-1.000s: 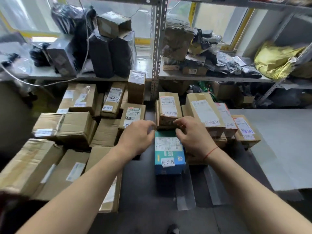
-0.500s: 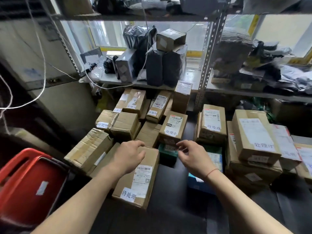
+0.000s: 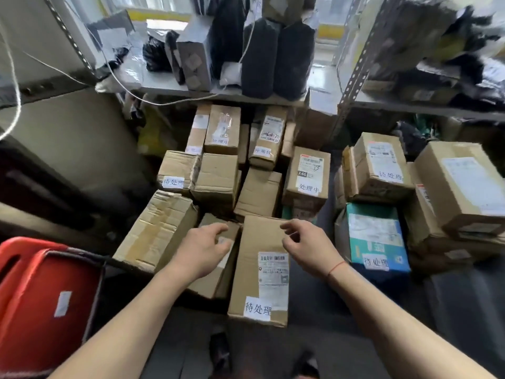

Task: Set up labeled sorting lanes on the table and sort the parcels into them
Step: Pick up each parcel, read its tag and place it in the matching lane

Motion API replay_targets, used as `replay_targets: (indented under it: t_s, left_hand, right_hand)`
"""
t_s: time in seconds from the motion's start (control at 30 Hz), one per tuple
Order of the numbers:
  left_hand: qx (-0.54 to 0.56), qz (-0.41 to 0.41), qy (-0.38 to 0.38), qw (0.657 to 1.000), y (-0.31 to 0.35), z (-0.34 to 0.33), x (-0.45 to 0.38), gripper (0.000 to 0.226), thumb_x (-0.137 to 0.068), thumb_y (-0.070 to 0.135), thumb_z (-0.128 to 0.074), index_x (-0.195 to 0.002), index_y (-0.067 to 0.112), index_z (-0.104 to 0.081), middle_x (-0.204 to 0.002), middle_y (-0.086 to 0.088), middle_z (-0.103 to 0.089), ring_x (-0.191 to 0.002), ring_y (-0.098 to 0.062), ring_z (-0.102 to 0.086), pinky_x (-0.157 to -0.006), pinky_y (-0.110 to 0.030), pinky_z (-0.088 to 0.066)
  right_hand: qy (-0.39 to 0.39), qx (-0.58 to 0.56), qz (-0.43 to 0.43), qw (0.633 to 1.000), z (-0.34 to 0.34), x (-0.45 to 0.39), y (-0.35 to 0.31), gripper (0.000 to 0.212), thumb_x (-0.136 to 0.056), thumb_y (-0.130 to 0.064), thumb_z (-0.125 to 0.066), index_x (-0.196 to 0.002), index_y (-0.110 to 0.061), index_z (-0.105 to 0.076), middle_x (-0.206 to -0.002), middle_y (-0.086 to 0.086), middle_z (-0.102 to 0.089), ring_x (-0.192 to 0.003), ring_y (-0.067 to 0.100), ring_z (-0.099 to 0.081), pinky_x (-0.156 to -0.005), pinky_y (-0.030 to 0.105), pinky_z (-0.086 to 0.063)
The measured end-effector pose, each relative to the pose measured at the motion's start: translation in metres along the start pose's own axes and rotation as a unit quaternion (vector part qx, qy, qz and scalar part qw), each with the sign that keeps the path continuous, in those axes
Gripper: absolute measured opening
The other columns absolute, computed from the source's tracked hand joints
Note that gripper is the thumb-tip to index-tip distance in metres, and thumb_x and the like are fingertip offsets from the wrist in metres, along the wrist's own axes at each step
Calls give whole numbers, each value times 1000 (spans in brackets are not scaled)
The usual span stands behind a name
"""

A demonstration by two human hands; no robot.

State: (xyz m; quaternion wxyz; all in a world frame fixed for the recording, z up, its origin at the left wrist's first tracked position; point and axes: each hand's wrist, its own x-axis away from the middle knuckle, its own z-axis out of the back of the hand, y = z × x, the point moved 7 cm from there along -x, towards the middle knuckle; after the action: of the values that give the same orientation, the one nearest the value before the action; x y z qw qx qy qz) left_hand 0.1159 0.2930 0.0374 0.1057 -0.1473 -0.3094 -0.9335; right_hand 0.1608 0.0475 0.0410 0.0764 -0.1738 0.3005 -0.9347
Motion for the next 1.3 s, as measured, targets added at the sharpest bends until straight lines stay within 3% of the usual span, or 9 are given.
replay_targets:
  t_s: [0.13, 0.27, 0.37, 0.5, 0.63, 0.77, 0.93, 1.07, 1.3]
  left_hand:
    - [15, -27, -73, 997, -8, -26, -10, 50, -100, 37, -65, -148, 25, -58, -142, 1, -67, -126, -17, -64, -104, -26, -44]
    - [34, -34, -119, 992, -3, -49, -11, 48, -101, 34, -66, -146, 21, -57, -139, -3, -68, -124, -23, -63, -102, -30, -47]
    - [29, -25, -128, 991, -2, -62, -10, 43, -101, 35, -63, -140, 18, -58, -136, -4, -68, -125, -26, -61, -97, -31, -47]
    - [14, 16, -150, 988, -10, -81, -6, 44, -101, 44, -61, -136, 17, -57, -136, -7, -66, -123, -29, -61, -95, -32, -47]
    - [22, 39, -178, 983, -11, -97, 3, 51, -103, 49, -55, -144, 19, -47, -140, -7, -63, -127, -30, -60, -99, -38, -49]
    - [18, 38, -175, 984, -7, -96, 2, 49, -105, 47, -55, -144, 18, -47, -141, -8, -63, -127, -30, -60, -103, -40, -51]
    - [26, 21, -165, 986, 0, -92, 8, 42, -102, 46, -58, -137, 22, -54, -136, -4, -67, -116, -24, -64, -95, -36, -53]
    - [20, -8, -157, 987, 18, -85, 12, 36, -104, 43, -58, -133, 23, -57, -133, -4, -67, -106, -19, -58, -87, -30, -44]
    - [36, -54, -150, 987, 55, -68, 16, 39, -104, 43, -59, -136, 21, -59, -132, 0, -68, -108, -16, -61, -87, -30, -48]
  right_hand:
    - [11, -10, -62, 998, -26, 12, 3, 44, -96, -20, -65, -140, -17, -63, -133, 1, -63, -120, 16, -61, -101, 21, -42]
    - [79, -38, -123, 989, -34, 25, 15, 59, -90, -26, -71, -145, -17, -55, -138, 5, -59, -132, 23, -52, -116, 41, -42]
    - [50, -91, -188, 977, -46, 38, 22, 77, -94, -33, -71, -160, -19, -34, -154, 7, -47, -142, 26, -47, -119, 46, -41]
    - [-26, -157, -244, 957, -71, 47, 39, 86, -98, -38, -69, -166, -19, -19, -156, 3, -48, -139, 22, -51, -104, 33, -43]
    - [-54, -243, -264, 932, -90, 50, 51, 71, -88, -50, -74, -151, -34, -43, -132, -11, -66, -119, 15, -65, -108, 40, -50]
    - [-63, -309, -236, 919, -103, 46, 60, 65, -75, -57, -74, -136, -44, -56, -125, -16, -72, -116, 12, -70, -107, 49, -54]
    - [-63, -331, -217, 916, -92, 55, 52, 66, -72, -53, -72, -135, -41, -56, -125, -13, -72, -116, 15, -69, -108, 49, -53]
    - [-57, -345, -197, 916, -76, 67, 54, 57, -86, -37, -73, -141, -41, -54, -129, -15, -72, -120, 10, -68, -111, 46, -51]
    - [-47, -360, -151, 919, -43, 78, 57, 55, -92, -29, -74, -143, -40, -54, -130, -13, -73, -120, 9, -70, -112, 48, -51]
